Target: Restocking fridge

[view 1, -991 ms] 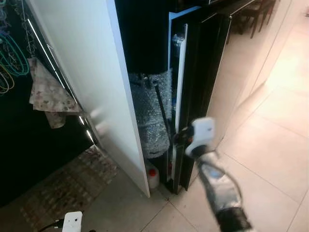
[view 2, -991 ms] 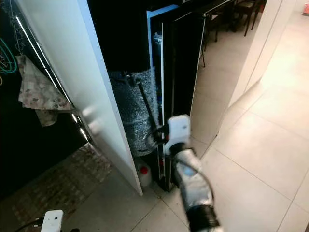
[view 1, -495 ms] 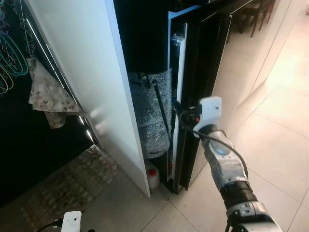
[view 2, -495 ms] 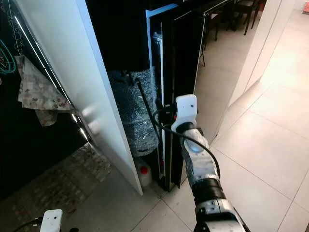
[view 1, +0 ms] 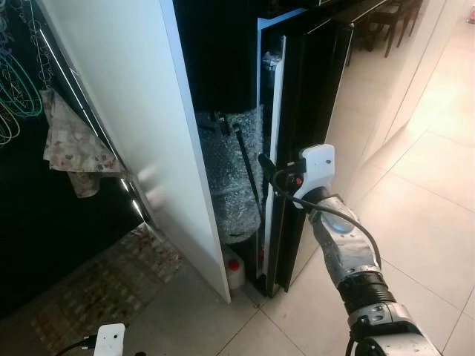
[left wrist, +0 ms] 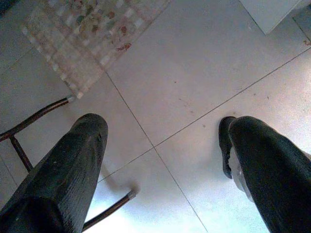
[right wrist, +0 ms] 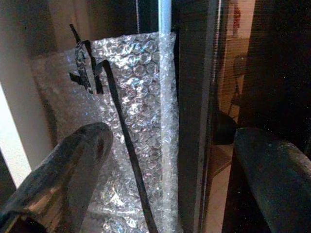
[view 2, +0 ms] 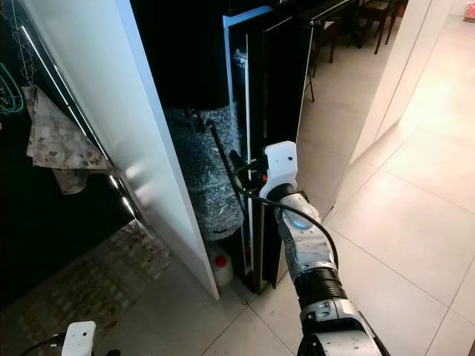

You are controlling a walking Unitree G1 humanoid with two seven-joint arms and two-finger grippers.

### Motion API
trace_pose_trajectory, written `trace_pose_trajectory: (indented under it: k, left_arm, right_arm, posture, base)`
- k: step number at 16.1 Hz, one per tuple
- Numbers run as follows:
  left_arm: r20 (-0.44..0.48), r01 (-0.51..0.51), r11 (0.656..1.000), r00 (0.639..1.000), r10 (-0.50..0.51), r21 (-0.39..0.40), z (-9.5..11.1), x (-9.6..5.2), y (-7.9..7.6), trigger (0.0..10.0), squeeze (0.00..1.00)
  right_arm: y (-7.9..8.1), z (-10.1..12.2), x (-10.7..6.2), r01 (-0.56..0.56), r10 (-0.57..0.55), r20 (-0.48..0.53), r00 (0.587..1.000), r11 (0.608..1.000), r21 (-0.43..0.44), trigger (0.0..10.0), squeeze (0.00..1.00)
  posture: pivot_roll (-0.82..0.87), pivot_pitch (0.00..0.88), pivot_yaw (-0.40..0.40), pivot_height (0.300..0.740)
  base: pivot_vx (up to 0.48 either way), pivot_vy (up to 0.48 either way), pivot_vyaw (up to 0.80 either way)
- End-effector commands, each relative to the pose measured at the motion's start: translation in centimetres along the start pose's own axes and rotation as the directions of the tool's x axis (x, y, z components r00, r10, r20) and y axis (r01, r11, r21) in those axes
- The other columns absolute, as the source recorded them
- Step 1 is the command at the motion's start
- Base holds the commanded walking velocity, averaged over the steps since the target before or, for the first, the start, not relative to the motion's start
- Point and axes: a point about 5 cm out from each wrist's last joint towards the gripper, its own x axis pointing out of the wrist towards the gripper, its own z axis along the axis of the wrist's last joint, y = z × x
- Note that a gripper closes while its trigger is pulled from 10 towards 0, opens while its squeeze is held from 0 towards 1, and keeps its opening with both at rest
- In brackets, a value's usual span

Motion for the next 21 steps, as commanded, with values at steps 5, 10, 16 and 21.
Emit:
trace_pose_trajectory:
  k: [5, 10, 16, 21]
  left_arm:
    - [-0.014, -0.011, 1.0, 1.0, 0.011, 0.018, -0.2, -0.1, 0.4, 10.0, 0.0]
    - [-0.013, -0.022, 1.0, 1.0, 0.022, 0.019, -0.3, -0.1, 0.6, 10.0, 0.0]
    - [0.007, -0.035, 0.999, 0.999, 0.035, 0.013, 0.2, 0.0, 0.9, 10.0, 0.0]
    - [0.033, -0.046, 0.999, 0.998, 0.046, 0.007, 0.7, 0.0, 1.1, 10.0, 0.0]
  right_arm:
    - [2.1, 0.2, 1.3, -0.174, 0.172, -0.036, 0.984, 0.984, -0.044, 10.0, 0.0]
    - [2.6, 1.1, 3.0, -0.237, 0.233, -0.051, 0.971, 0.968, -0.086, 10.0, 0.0]
    - [2.8, 2.4, 4.7, -0.253, 0.249, -0.061, 0.966, 0.966, -0.054, 10.0, 0.0]
    - [4.8, 4.2, 6.1, -0.341, 0.339, -0.054, 0.939, 0.939, -0.041, 10.0, 0.0]
  posture:
    - [-0.05, 0.0, 0.104, 0.74]
    - [-0.04, 0.0, 0.098, 0.74]
    - [-0.02, 0.0, 0.092, 0.74]
    - [0.01, 0.0, 0.079, 0.74]
  base:
    - [0.0, 0.0, 0.0]
    - [0.0, 0.0, 0.0]
    - [0.0, 0.0, 0.0]
    - [0.0, 0.0, 0.0]
